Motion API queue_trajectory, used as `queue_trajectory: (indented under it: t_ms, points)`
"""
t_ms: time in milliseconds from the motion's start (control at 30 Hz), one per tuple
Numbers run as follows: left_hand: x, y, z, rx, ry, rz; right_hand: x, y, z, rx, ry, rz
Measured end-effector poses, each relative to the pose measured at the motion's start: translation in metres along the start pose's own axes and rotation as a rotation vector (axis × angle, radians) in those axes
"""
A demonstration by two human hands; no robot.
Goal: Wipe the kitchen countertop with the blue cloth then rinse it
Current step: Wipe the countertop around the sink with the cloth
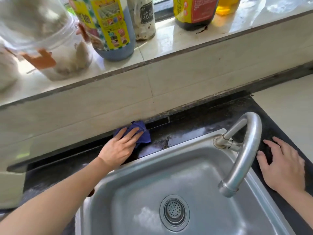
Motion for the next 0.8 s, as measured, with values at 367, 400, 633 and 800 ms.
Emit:
queue_trajectory:
  t_ms: [367,400,633,800]
  points:
    - [-0.073,0.142,0.067,-0.313,-0.644,0.291,0.001,0.000,0.002,-0.038,-0.037,0.004]
    - [-0.070,0.161,0.075,-0.318,-0.660,0.238,0.002,0.000,0.003,-0.044,-0.034,0.008]
    - [-0.032,0.129,0.087,-0.320,-0.511,0.078,0.003,0.000,0.006,-0.040,-0.035,0.004]
    - [-0.011,0.020,0.034,-0.544,-0.331,-0.032,-0.006,-0.003,-0.014,-0.024,-0.045,-0.107]
Point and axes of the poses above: each hand's wrist, its own y-axis towards the middle knuckle, its own x-axis out of the palm, z = x × y, the point moved 5 cm from there along y, towards the middle knuckle
